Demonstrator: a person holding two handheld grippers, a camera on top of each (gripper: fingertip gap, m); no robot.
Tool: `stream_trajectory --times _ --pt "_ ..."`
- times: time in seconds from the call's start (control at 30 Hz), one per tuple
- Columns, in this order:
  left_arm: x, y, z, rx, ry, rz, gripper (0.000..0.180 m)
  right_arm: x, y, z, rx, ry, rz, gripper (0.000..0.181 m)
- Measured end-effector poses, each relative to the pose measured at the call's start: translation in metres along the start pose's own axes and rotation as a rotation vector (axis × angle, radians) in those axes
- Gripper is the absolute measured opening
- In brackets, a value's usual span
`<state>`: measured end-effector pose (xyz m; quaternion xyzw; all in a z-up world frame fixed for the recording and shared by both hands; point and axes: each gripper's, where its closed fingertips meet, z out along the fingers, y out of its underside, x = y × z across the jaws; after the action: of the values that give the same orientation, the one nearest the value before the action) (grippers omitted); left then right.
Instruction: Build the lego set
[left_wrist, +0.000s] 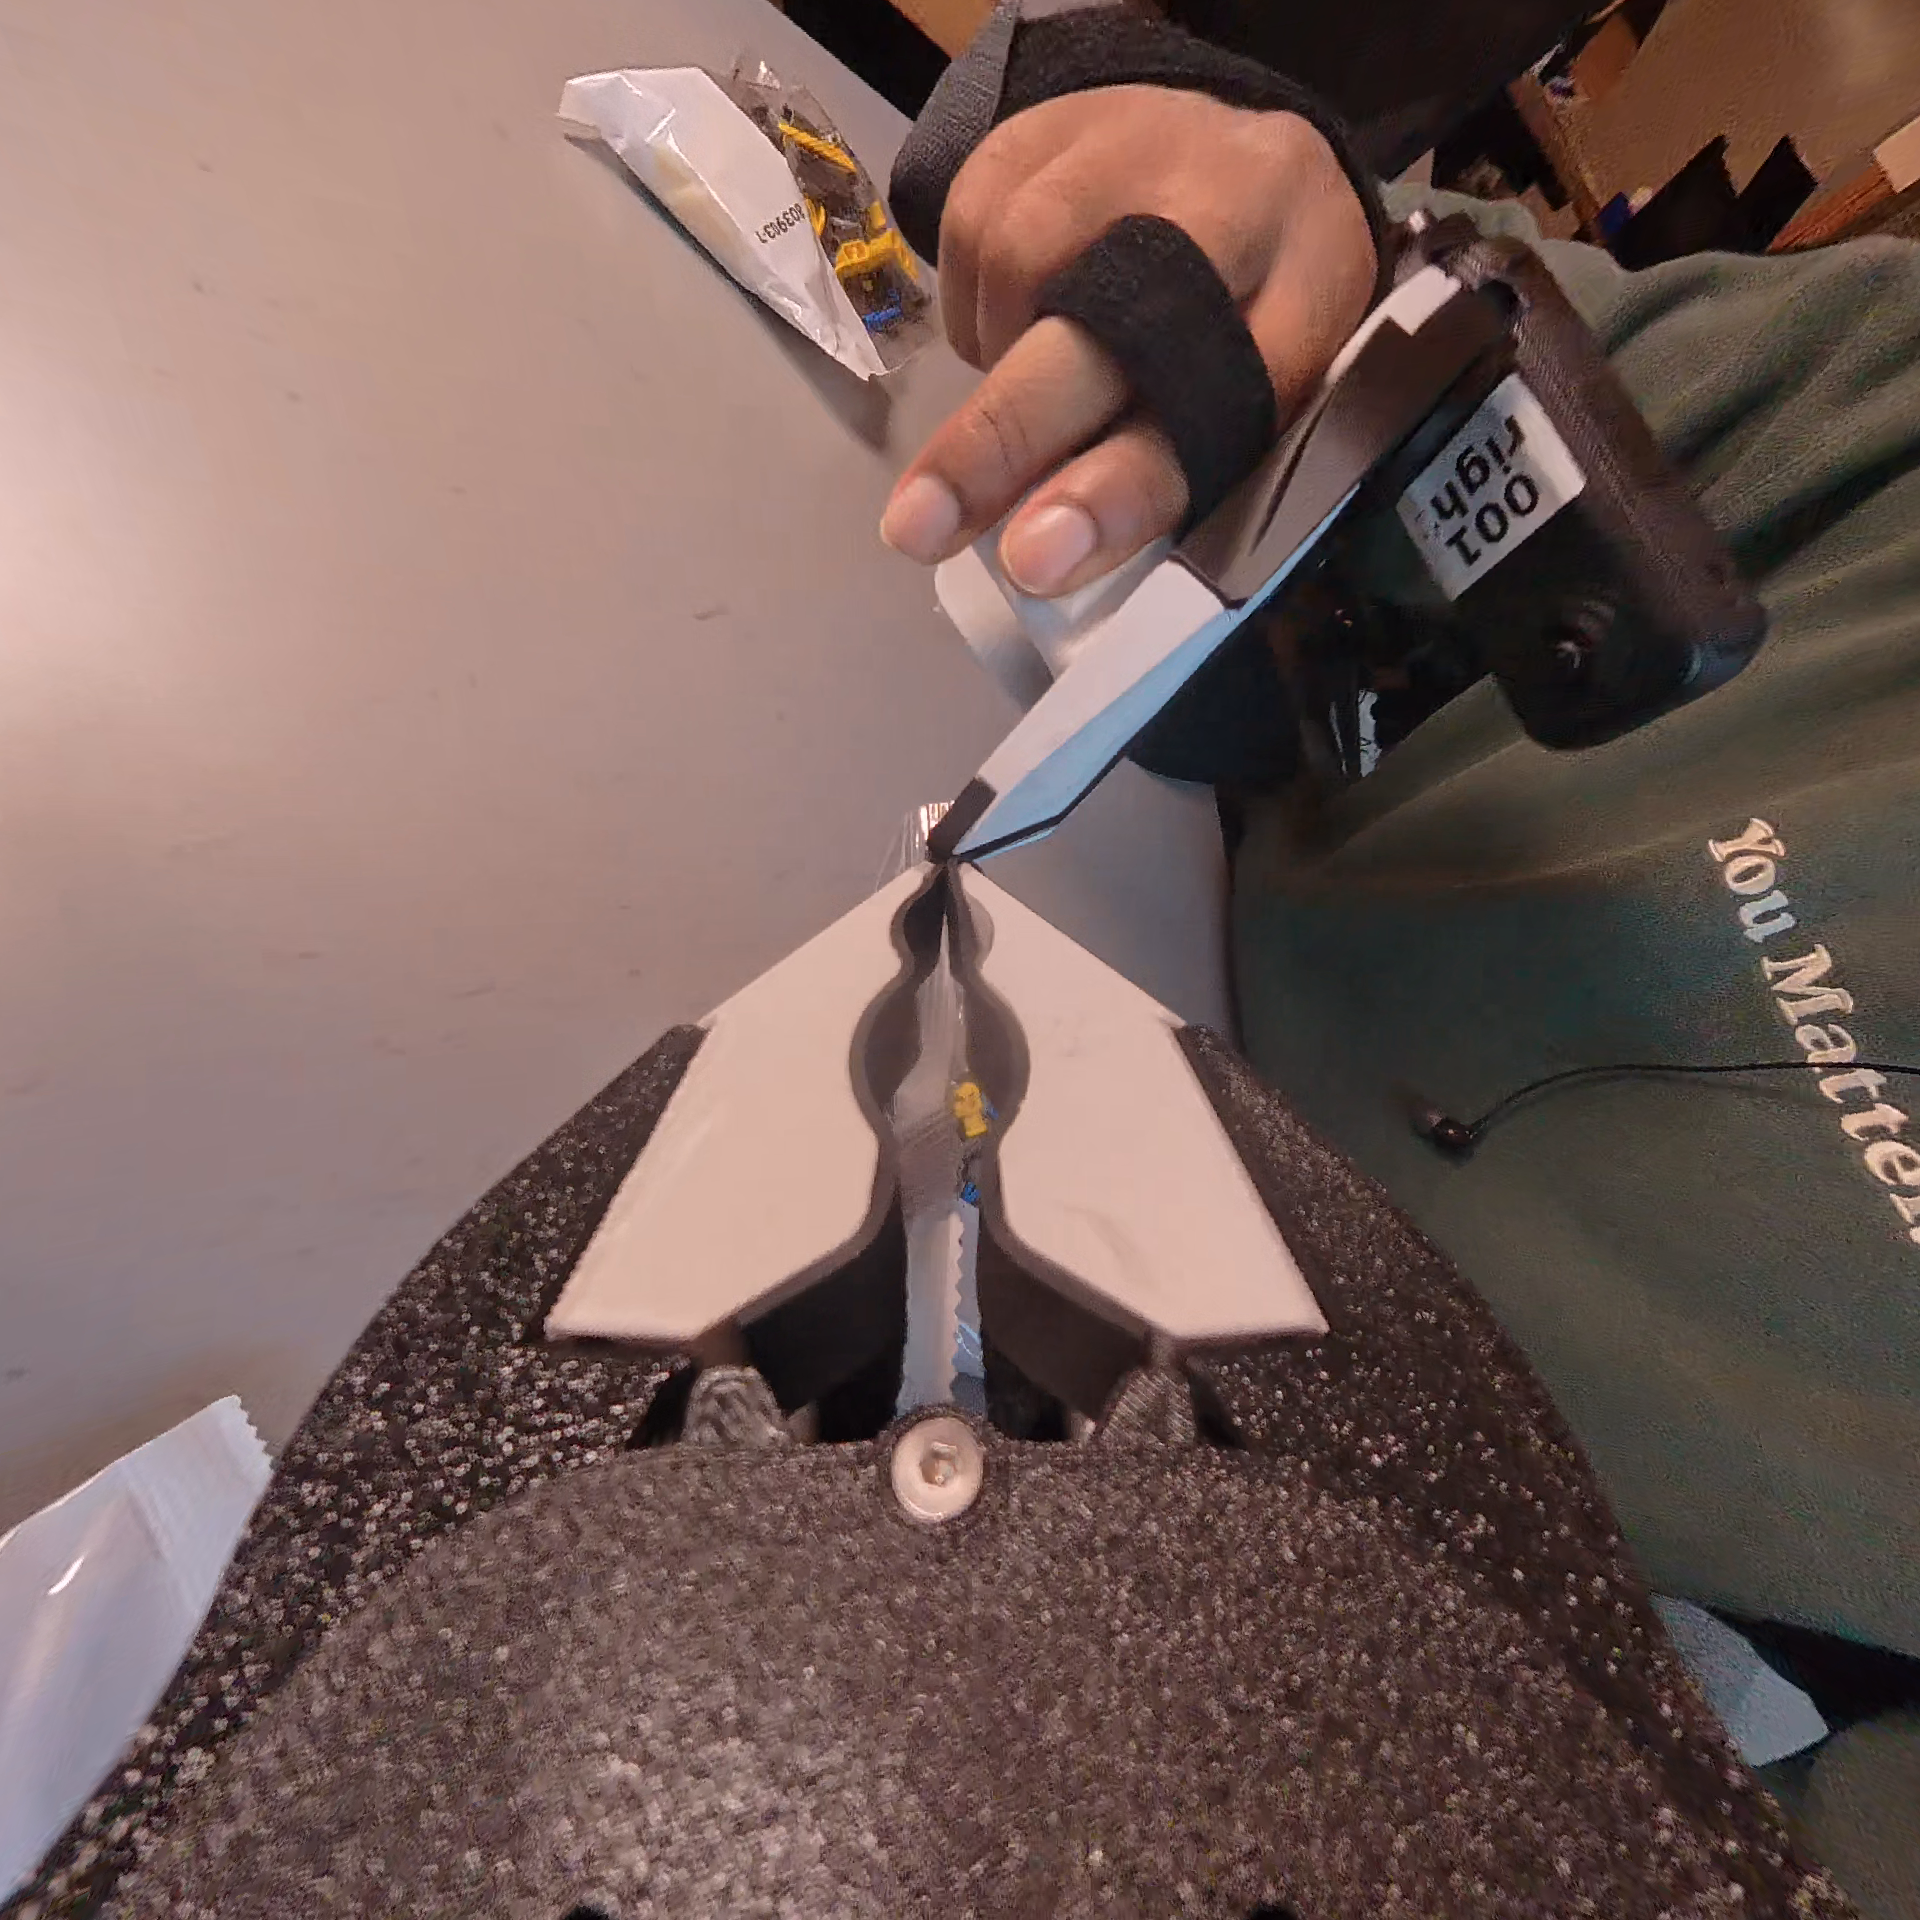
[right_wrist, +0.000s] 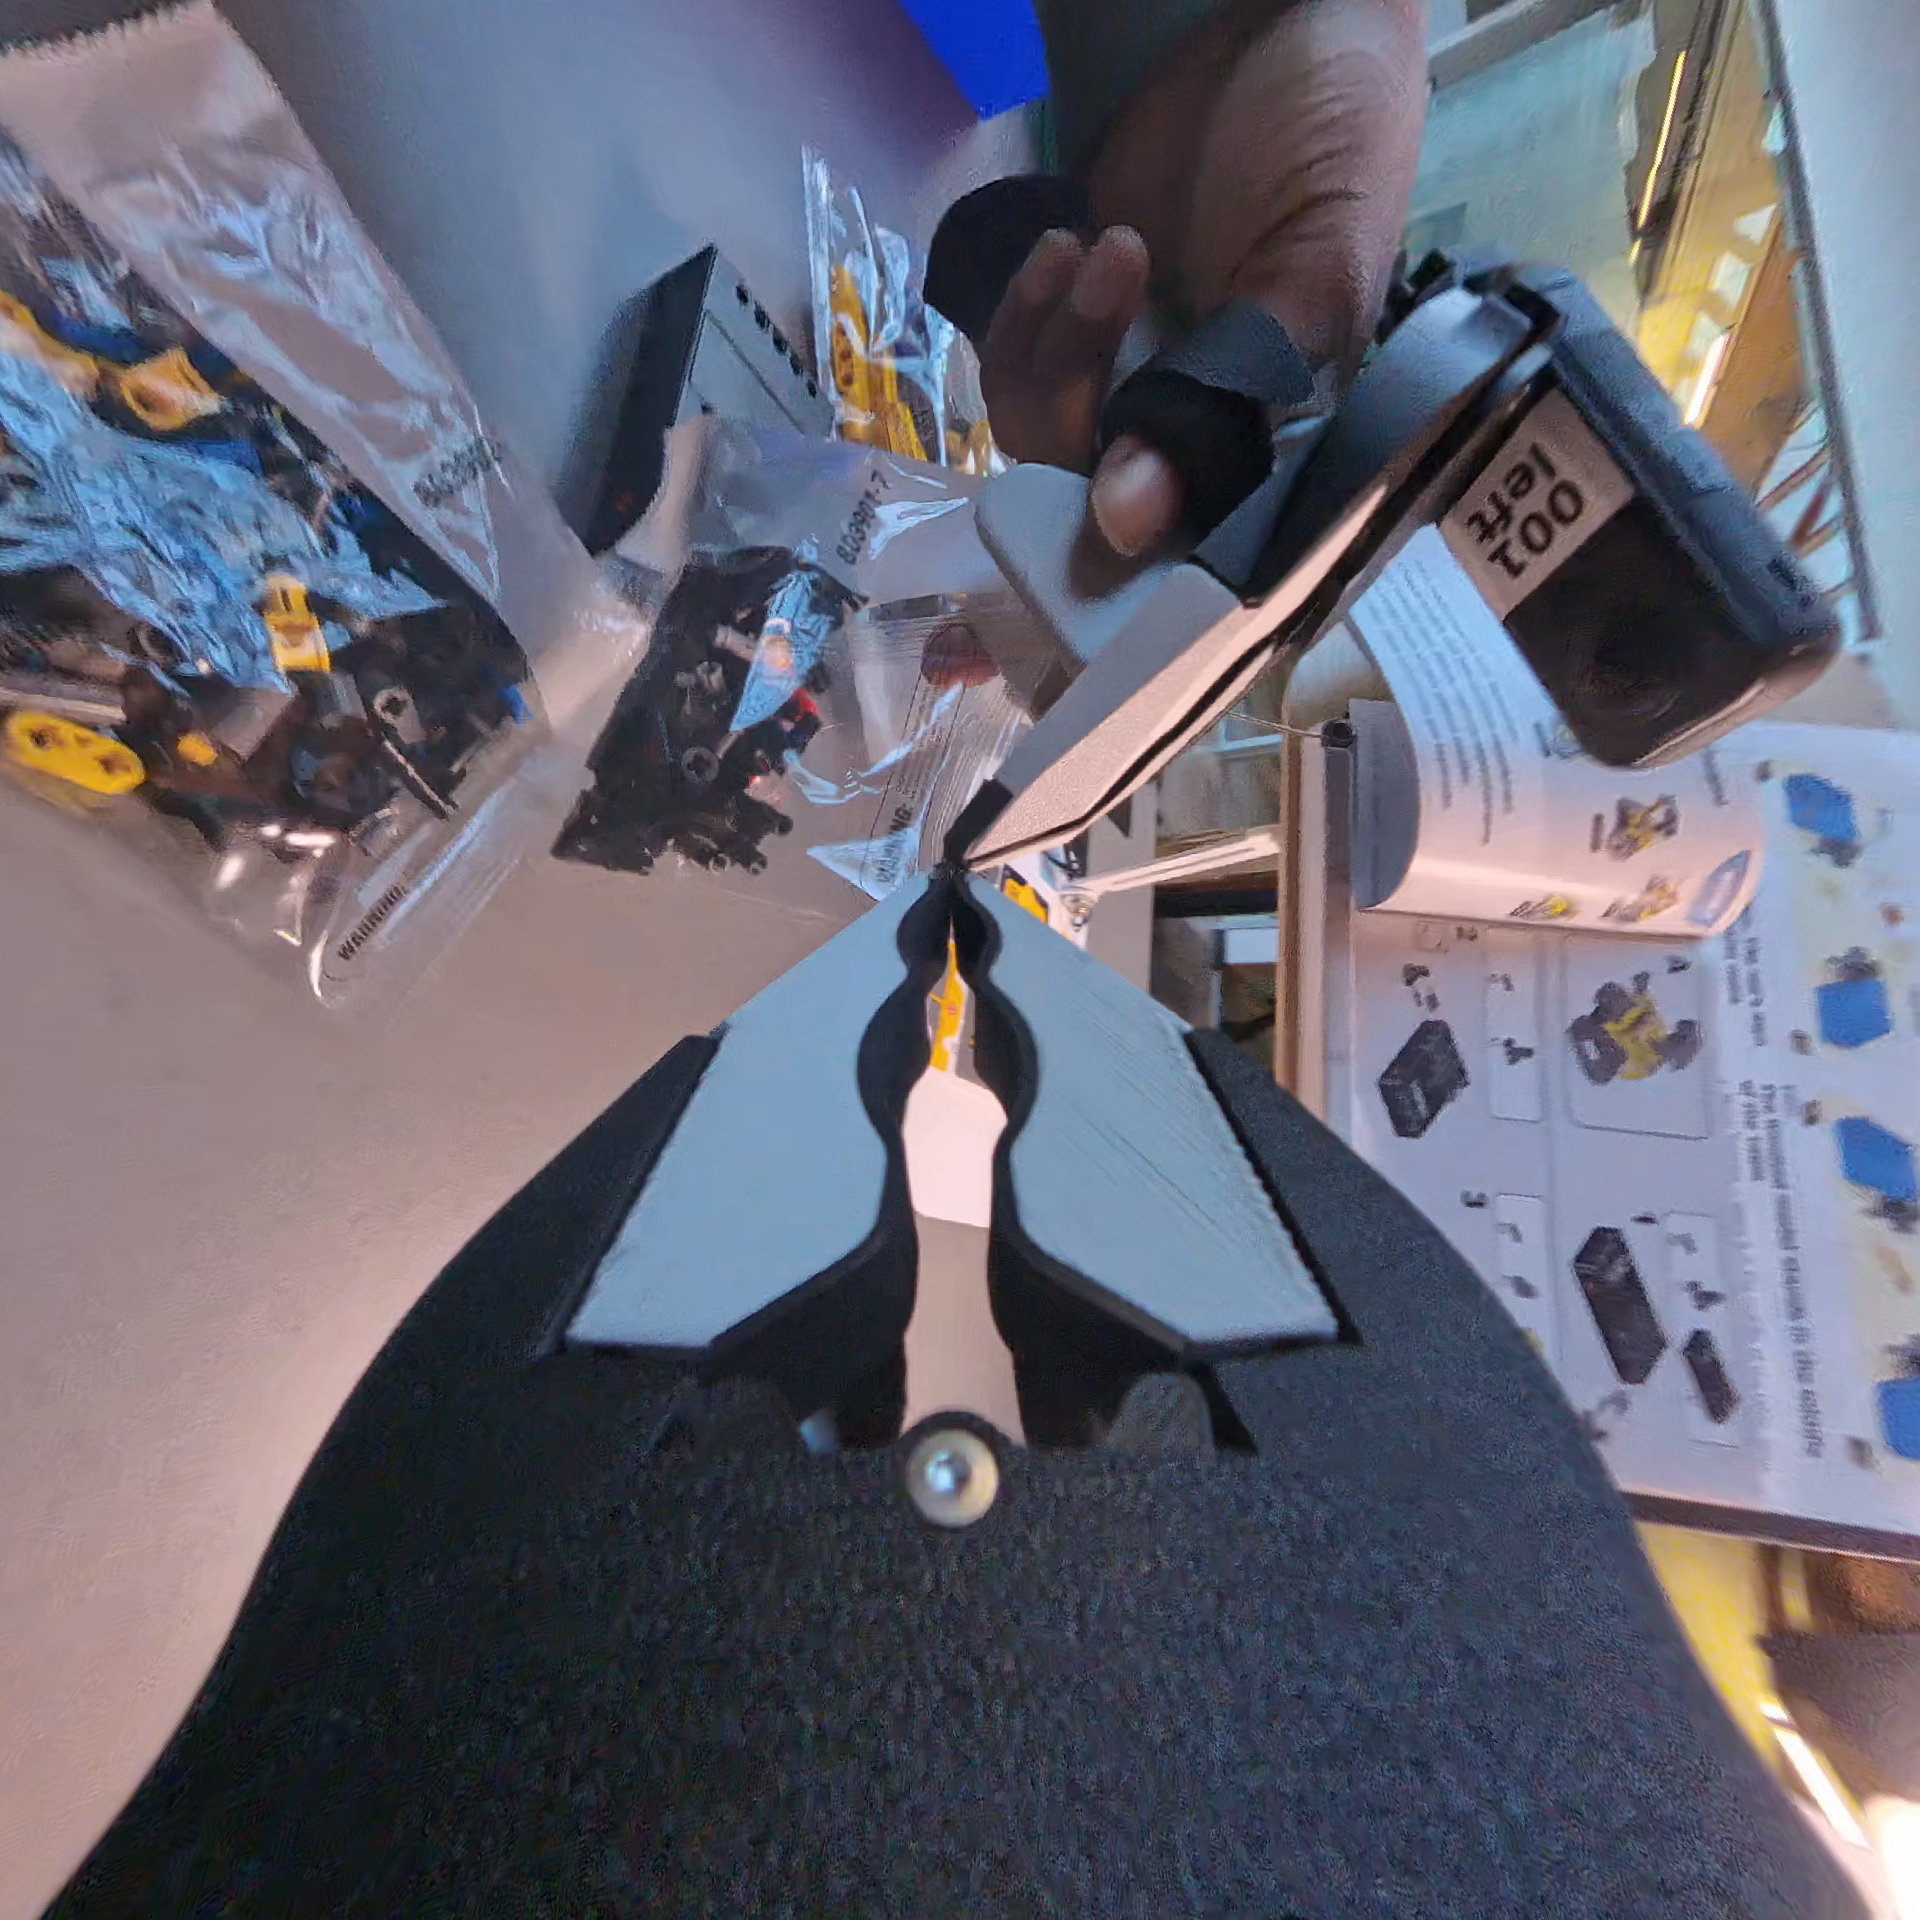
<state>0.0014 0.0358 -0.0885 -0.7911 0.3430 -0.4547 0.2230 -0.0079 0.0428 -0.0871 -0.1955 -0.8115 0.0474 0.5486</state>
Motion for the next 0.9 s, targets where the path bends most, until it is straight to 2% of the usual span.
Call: stream_trajectory --times 0.07,0.2,0.4,0.47,0.57,0.67,0.77,0.9 --pt "-0.003 0.002 0.001 0.022 0.021 -0.019 0.0 -0.003 0.002 0.002 -0.022 0.04 -0.112 0.0" --pt "-0.006 0.006 0.005 0.051 0.047 -0.035 0.0 -0.009 0.002 0.004 -0.043 0.058 -0.201 0.0" --pt "-0.004 0.013 0.013 0.081 0.063 -0.043 0.0 -0.021 0.0 0.0 -0.04 0.049 -0.238 0.0" --pt "-0.001 0.014 0.015 0.084 0.039 -0.003 0.0 -0.023 -0.001 -0.002 -0.019 0.017 -0.119 0.0" --pt "0.014 0.012 0.012 0.096 -0.011 0.082 0.0 -0.019 -0.01 -0.01 0.081 -0.081 0.294 0.0" --pt "0.033 0.012 0.011 0.082 -0.106 0.238 0.0 -0.016 -0.026 -0.023 0.208 -0.203 0.564 0.0" --pt "0.043 0.015 0.008 0.067 -0.251 0.383 0.001 -0.014 -0.036 -0.032 0.282 -0.27 0.716 0.0" --pt "0.043 0.023 0.003 0.092 -0.456 0.547 0.016 -0.018 -0.043 -0.037 0.312 -0.306 0.778 0.0"
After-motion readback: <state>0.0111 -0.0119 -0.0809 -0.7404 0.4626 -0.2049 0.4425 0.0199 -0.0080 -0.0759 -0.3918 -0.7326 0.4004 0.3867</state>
